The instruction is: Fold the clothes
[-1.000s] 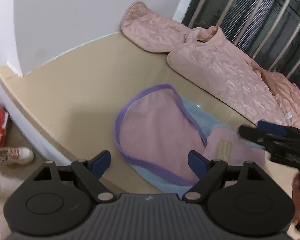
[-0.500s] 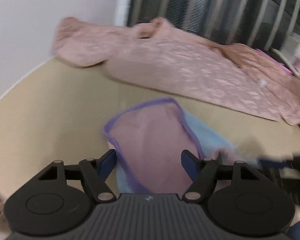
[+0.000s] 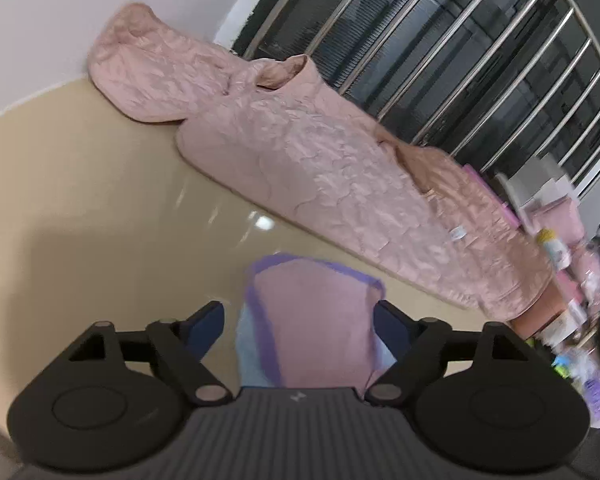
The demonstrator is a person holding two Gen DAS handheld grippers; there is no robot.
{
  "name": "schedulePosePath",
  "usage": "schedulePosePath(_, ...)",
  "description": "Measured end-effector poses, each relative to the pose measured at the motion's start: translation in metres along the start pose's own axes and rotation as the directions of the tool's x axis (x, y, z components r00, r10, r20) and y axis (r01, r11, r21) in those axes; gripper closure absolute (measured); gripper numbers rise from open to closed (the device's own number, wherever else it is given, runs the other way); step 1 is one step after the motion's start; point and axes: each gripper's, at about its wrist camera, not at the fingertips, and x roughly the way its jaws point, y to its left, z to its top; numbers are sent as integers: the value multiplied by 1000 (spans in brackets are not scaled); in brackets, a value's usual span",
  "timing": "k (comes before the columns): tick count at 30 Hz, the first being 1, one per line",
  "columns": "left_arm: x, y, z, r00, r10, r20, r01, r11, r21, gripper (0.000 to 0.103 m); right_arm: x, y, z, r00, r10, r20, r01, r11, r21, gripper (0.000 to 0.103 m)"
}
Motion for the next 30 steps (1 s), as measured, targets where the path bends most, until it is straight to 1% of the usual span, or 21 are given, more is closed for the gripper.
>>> schedulePosePath(1,-1,0,-3,999,28,-15,-28,1000,6,19,9,11,-3,1000,4,-19,-5,998,-64,80)
schedulePosePath(3,-2,-1,-10,996,75,-46,-74,997,16,19,20,34,-12,999,-31,-19,26,977,-212,79)
schedulePosePath(4,-1,0,-13,997,67,-43,-66,998,13,19,21,42,-17,999,-45,-13,40,964,-264,78)
schedulePosePath(5,0,0,-16,997,59,-41,-58,998,10,18,20,44,-19,999,-51,-8,46,958,-283,78)
schedulePosePath(6,2,0,-18,998,52,-39,-51,999,9,18,17,44,-19,999,-47,-7,43,959,-281,78)
schedulePosePath(8,9,-6,-17,998,50,-42,-49,999,23,20,5,38,-14,1000,-21,11,23,970,-244,74)
schedulePosePath(10,17,-11,-14,997,62,-44,-61,997,40,33,-9,28,-7,999,-1,40,8,982,-187,57)
schedulePosePath(12,25,-14,-9,996,84,-34,-82,995,49,34,-24,7,1,996,-4,86,11,996,-91,51)
schedulePosePath(13,29,-14,-6,995,92,-28,-91,995,49,39,-25,-6,5,996,-29,90,33,998,-44,51)
schedulePosePath(14,32,-14,-3,995,99,-23,-98,994,48,42,-21,-21,11,994,-71,77,72,997,0,51)
schedulePosePath(15,35,-12,-1,995,101,-23,-100,994,45,53,-13,-35,17,992,-119,52,117,992,38,51)
schedulePosePath(16,40,-11,2,994,101,-31,-100,994,45,78,-2,-48,24,987,-158,20,156,985,66,51)
schedulePosePath(17,44,-9,5,994,104,-41,-102,994,43,93,9,-60,30,983,-182,-11,182,979,92,52)
schedulePosePath(18,50,-8,7,993,109,-54,-107,994,36,101,19,-68,35,981,-190,-30,192,975,110,52)
schedulePosePath(20,57,-4,12,995,93,-39,-91,995,29,101,39,-75,47,981,-189,-51,195,972,132,53)
schedulePosePath(22,65,-4,21,994,99,-42,-97,995,33,101,59,-76,54,972,-213,-97,224,966,129,55)
schedulePosePath(23,70,-5,26,994,101,-44,-100,994,35,101,69,-78,56,964,-237,-124,252,960,123,60)
schedulePosePath(24,73,-6,31,994,100,-40,-98,994,44,101,75,-78,57,953,-272,-135,287,952,111,74)
schedulePosePath(25,77,-7,36,995,97,-36,-96,994,52,101,77,-79,56,942,-308,-134,321,942,95,93)
schedulePosePath(26,79,-8,40,995,94,-34,-92,994,58,101,78,-81,56,935,-329,-135,343,935,93,102)
schedulePosePath(30,86,-13,53,997,76,-28,-73,994,83,101,63,-103,56,947,-307,-90,318,935,159,101)
